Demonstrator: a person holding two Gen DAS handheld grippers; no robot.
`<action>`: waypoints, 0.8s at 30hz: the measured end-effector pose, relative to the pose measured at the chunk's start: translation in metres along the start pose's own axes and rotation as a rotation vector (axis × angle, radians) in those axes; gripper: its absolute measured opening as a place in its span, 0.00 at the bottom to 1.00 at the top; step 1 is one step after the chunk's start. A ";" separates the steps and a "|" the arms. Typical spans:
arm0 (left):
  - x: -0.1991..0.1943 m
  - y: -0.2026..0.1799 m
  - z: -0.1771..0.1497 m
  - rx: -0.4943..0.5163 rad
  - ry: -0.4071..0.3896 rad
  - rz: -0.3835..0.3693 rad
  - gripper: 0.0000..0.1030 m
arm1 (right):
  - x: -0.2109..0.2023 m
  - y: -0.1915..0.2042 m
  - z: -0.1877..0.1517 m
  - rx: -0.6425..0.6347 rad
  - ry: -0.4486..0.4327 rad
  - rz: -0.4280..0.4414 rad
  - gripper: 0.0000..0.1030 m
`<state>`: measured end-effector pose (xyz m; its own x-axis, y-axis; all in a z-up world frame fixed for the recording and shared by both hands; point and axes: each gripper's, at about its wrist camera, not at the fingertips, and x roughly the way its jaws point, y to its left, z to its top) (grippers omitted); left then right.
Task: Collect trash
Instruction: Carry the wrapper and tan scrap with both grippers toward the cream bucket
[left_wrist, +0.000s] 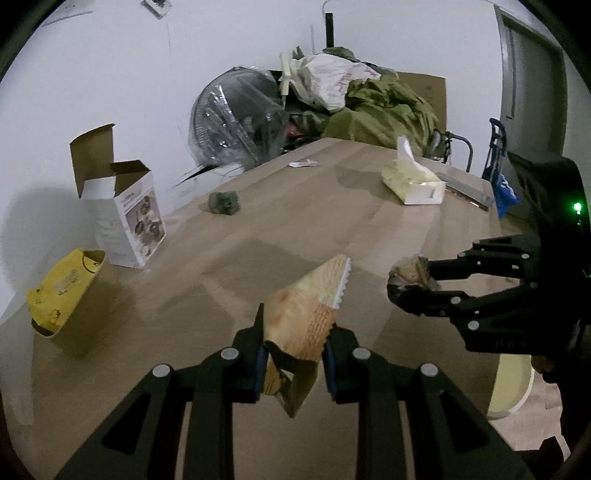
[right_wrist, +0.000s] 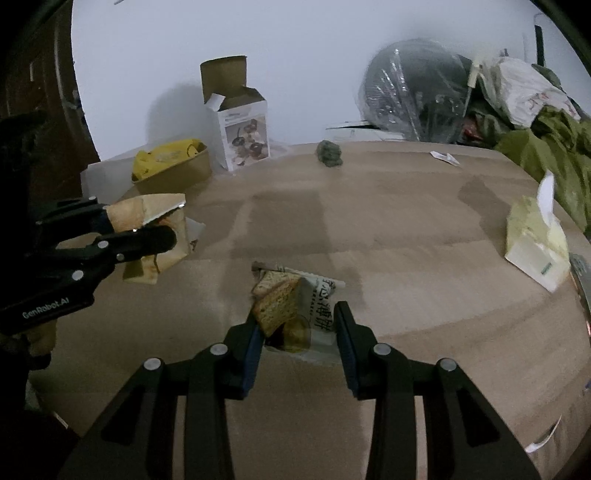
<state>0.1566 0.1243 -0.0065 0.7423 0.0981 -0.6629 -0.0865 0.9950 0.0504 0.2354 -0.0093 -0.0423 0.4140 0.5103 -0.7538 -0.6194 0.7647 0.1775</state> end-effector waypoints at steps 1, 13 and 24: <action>-0.001 -0.002 -0.001 0.002 -0.001 -0.003 0.23 | -0.003 -0.001 -0.003 0.004 -0.002 -0.005 0.34; -0.012 -0.033 -0.011 0.031 -0.015 -0.046 0.23 | -0.036 -0.010 -0.036 0.034 -0.003 -0.054 0.34; -0.014 -0.071 -0.014 0.085 -0.018 -0.108 0.23 | -0.067 -0.033 -0.069 0.092 -0.015 -0.111 0.34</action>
<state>0.1429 0.0524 -0.0114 0.7558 -0.0102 -0.6547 0.0504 0.9978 0.0426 0.1824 -0.0960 -0.0410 0.4866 0.4261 -0.7627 -0.5056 0.8493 0.1519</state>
